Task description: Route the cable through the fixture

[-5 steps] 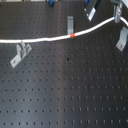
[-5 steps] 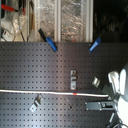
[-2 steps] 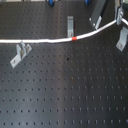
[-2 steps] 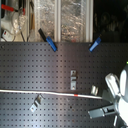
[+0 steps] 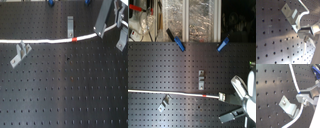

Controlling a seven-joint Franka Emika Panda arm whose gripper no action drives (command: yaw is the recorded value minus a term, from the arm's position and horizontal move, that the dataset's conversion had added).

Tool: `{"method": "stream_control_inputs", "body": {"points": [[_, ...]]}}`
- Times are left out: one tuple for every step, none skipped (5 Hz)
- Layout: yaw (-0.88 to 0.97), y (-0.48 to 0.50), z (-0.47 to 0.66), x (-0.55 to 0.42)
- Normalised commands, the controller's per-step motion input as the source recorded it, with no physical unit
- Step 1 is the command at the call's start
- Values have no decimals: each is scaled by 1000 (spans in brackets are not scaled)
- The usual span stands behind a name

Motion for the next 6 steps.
{"method": "stream_control_inputs", "body": {"points": [[-191,279,103,155],[-126,49,-1,-44],[-86,9,-46,-44],[-106,-73,-29,-93],[100,-66,-20,-63],[320,-80,-11,-78]]}}
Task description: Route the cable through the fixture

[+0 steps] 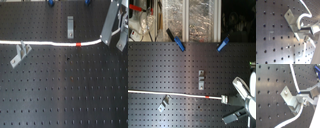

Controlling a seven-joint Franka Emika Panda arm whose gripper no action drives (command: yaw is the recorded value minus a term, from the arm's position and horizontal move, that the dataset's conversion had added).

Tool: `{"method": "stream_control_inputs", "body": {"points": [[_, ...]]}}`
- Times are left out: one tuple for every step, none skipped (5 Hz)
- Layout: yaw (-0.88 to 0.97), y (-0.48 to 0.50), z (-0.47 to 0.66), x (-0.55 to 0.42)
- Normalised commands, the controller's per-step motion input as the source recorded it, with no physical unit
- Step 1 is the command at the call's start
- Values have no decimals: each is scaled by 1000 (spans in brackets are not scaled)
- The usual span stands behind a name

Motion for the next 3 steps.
{"method": "stream_control_inputs", "body": {"points": [[137,-127,1,-143],[49,-160,2,-186],[0,-65,1,-83]]}}
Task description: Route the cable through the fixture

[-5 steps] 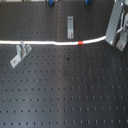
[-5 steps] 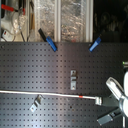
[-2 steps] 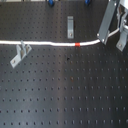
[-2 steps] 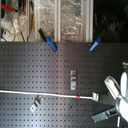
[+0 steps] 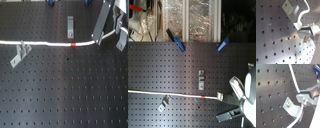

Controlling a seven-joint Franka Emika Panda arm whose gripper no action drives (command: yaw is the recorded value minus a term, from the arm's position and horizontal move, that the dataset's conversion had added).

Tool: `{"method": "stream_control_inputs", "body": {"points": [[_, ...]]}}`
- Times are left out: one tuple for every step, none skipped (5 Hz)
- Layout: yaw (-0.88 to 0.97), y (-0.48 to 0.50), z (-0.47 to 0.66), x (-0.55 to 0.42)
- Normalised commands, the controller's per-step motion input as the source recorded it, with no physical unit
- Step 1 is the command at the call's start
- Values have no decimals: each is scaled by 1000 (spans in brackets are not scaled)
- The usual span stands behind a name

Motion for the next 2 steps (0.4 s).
{"method": "stream_control_inputs", "body": {"points": [[-66,35,-1,45],[-157,93,-2,119]]}}
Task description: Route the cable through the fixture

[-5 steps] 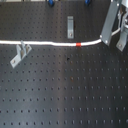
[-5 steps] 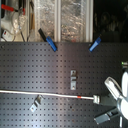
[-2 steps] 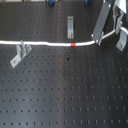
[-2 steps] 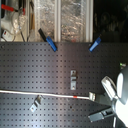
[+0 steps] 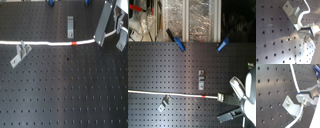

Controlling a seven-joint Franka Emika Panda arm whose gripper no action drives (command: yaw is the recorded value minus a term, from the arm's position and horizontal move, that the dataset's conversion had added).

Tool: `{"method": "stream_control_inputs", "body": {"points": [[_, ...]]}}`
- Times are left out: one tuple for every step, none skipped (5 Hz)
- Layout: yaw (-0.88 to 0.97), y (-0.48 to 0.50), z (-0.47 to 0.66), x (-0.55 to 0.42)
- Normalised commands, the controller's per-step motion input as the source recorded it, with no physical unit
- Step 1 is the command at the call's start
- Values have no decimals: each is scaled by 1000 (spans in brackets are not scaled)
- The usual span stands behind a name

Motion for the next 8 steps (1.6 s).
{"method": "stream_control_inputs", "body": {"points": [[-94,0,37,0],[-23,-54,112,-62],[0,-34,306,-41],[-14,7,497,4],[0,0,11,0],[0,3,146,1],[-23,2,89,1],[0,-19,1,-21]]}}
